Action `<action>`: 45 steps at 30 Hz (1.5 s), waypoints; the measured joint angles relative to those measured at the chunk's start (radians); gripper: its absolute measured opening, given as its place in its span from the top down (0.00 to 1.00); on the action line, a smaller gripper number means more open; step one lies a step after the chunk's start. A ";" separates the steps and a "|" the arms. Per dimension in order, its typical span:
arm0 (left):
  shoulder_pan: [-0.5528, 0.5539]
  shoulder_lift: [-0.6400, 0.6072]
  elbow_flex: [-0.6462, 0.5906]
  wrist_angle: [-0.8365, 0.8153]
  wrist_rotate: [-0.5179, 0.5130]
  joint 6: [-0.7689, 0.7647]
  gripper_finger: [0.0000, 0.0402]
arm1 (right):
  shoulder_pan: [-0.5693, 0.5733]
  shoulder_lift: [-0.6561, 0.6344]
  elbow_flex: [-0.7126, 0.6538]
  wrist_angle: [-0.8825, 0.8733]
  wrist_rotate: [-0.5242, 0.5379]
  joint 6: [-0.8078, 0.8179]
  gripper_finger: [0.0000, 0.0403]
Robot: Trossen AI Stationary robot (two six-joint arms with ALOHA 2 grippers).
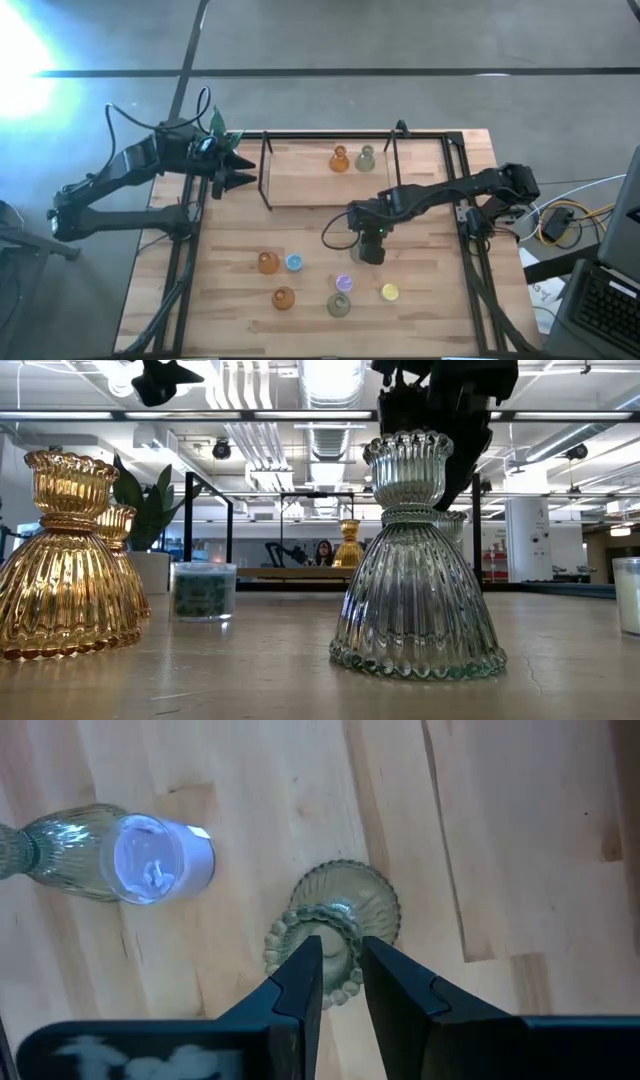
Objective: Pick & Place candle stick holders
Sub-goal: Put the top green glass candlestick on the shelf
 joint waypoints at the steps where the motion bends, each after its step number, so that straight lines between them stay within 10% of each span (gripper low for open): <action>1: 0.000 0.000 0.000 0.000 0.000 0.000 0.37 | -0.002 0.000 -0.005 -0.001 0.001 -0.003 0.83; 23: -0.001 0.071 -0.025 0.001 0.008 0.003 0.37 | -0.012 0.002 -0.054 0.082 -0.018 -0.034 0.94; 45: -0.316 0.344 -0.024 0.275 -0.229 0.151 0.37 | -0.149 -0.007 0.457 -0.137 -0.059 -0.137 0.94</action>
